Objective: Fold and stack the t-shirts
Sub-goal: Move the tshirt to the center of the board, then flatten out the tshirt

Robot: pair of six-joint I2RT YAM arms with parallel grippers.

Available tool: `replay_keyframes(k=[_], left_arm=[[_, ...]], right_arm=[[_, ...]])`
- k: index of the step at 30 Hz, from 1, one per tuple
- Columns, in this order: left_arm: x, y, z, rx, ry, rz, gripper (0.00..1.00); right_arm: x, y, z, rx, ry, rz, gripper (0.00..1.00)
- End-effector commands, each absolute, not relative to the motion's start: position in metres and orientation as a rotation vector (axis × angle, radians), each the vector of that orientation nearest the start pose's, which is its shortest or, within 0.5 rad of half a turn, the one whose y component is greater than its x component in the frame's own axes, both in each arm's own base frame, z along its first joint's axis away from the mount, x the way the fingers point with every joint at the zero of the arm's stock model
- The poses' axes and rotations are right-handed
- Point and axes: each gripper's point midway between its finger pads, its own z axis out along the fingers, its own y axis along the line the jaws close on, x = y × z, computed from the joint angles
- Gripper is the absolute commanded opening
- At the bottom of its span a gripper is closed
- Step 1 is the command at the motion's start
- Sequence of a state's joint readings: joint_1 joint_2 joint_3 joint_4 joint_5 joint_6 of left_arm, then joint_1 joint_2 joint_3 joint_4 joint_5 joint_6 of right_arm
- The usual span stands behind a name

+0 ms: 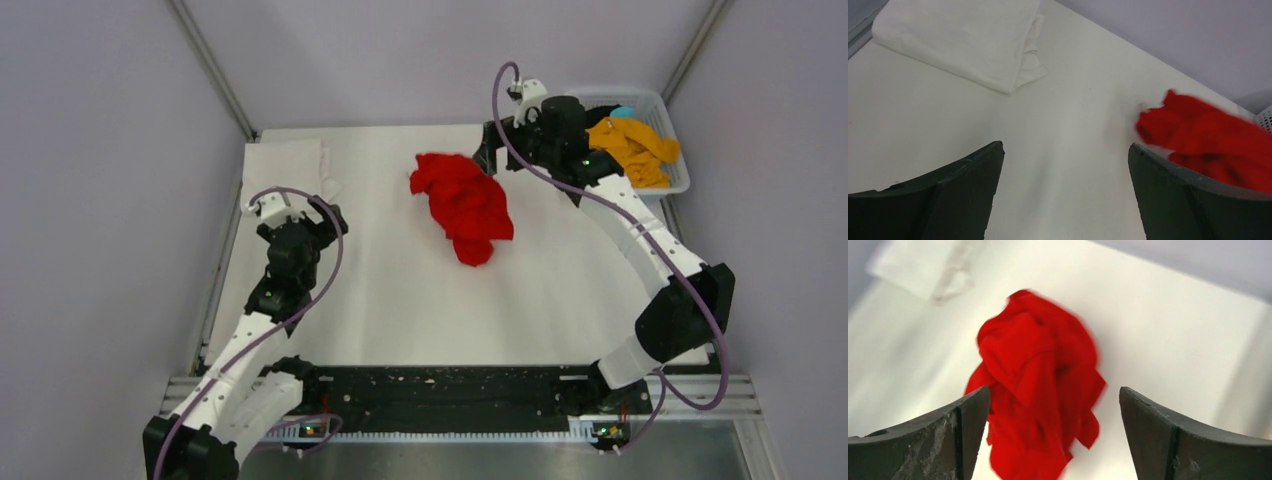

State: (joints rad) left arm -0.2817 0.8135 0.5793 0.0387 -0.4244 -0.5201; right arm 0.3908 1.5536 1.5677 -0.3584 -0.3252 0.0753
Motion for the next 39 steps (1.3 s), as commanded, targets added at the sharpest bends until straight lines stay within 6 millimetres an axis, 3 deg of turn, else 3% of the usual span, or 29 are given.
replay_keyframes(k=[1, 3, 7, 14, 18, 26, 31, 39], left_arm=[[0.321, -0.037, 0.221, -0.523, 1.686, -0.216, 0.99], [0.326, -0.042, 0.218, -0.508, 1.705, -0.231, 0.99], [0.340, -0.061, 0.210, -0.434, 1.772, -0.275, 0.99], [0.382, -0.097, 0.191, -0.360, 1.913, -0.360, 0.99], [0.412, -0.117, 0.167, -0.354, 2.051, -0.375, 0.99], [0.459, -0.168, 0.113, -0.247, 2.342, -0.505, 0.95], [0.474, -0.183, 0.083, -0.250, 2.409, -0.562, 0.90], [0.494, -0.195, 0.060, -0.298, 2.428, -0.614, 0.77]], right_arm=[[0.442, 0.143, 0.298, -0.203, 1.906, 0.110, 0.99], [0.435, 0.135, 0.271, -0.197, 1.966, 0.065, 0.99], [0.413, 0.150, 0.230, -0.258, 2.042, 0.188, 0.99], [0.379, 0.152, 0.190, -0.206, 2.140, 0.282, 0.99], [0.362, 0.149, 0.168, -0.191, 2.188, 0.309, 0.99], [0.336, 0.143, 0.150, -0.145, 2.225, 0.337, 0.99], [0.321, 0.142, 0.149, -0.128, 2.215, 0.378, 0.99], [0.309, 0.143, 0.145, -0.120, 2.221, 0.416, 0.99]])
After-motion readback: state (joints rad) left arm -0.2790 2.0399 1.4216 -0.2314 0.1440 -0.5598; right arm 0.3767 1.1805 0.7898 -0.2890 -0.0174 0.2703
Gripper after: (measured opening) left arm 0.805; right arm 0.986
